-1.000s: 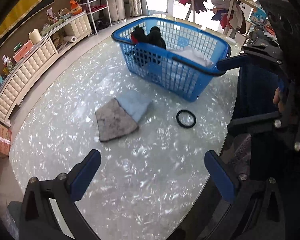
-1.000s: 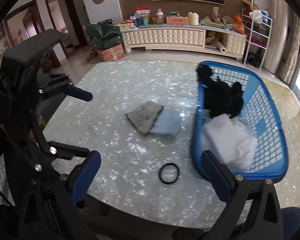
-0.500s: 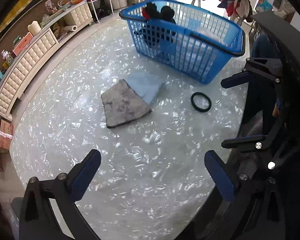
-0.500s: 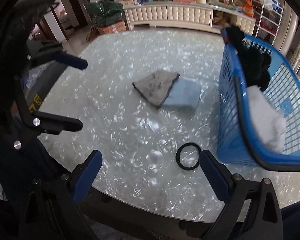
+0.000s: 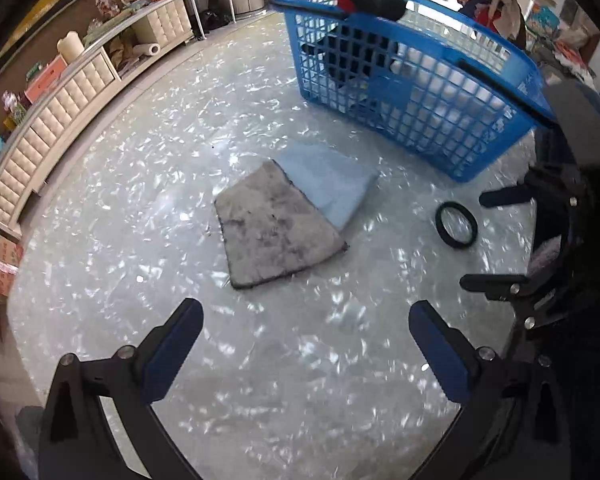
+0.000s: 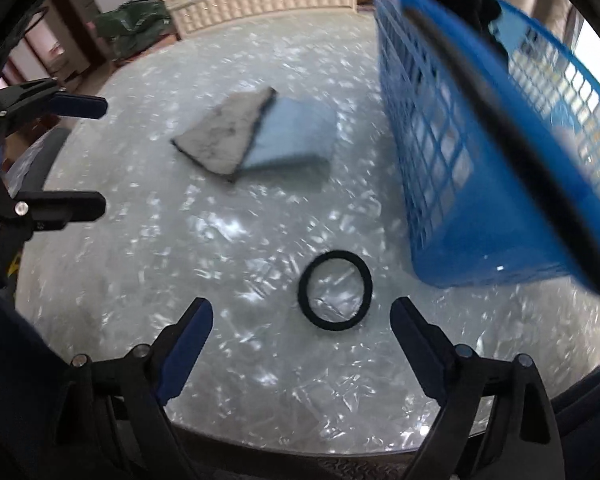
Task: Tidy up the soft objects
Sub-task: 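Close the right gripper on the black rubber ring while the left grips the grey felt pad, then carry the ring into the basket and open the right gripper while the left lifts the grey pad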
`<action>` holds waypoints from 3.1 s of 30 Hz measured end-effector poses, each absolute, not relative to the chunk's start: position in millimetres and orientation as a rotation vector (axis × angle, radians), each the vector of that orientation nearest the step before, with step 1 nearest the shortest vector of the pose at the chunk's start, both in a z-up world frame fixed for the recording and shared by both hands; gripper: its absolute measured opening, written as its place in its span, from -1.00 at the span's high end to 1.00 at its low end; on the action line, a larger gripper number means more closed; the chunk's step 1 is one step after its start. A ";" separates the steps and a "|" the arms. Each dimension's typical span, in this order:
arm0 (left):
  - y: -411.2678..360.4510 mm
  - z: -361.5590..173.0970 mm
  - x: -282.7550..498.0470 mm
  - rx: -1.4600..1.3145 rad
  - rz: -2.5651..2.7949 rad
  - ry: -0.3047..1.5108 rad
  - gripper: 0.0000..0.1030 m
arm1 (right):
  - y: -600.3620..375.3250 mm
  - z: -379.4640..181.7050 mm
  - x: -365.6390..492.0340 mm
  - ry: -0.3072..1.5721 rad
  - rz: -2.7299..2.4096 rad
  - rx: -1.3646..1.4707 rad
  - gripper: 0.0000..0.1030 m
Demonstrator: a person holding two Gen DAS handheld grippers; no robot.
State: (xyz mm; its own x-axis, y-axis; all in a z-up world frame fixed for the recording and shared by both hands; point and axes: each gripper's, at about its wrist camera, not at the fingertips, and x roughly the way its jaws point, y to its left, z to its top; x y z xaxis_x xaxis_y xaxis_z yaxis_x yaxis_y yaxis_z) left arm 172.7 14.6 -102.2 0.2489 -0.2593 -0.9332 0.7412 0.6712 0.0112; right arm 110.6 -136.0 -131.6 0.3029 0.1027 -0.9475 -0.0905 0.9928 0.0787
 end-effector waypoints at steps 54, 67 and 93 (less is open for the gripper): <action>-1.0 -165.5 237.7 0.384 -0.843 1.236 0.76 | -106.0 -154.8 101.2 1.126 0.062 -0.063 0.84; -9.6 -125.7 186.6 0.445 -0.783 1.208 0.78 | -121.7 -134.5 94.6 1.112 0.095 -0.030 0.85; -32.6 -53.8 119.0 0.343 -0.674 1.112 0.78 | -146.8 -69.5 61.5 1.015 0.176 -0.008 0.85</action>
State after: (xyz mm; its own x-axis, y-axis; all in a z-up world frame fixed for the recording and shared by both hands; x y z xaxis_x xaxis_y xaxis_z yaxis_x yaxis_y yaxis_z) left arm 119.0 -32.6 -53.8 0.2747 -0.3251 -0.9049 0.6524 0.7543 -0.0729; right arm 61.5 -146.8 -69.5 0.5148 0.1431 -0.8453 -0.1502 0.9858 0.0754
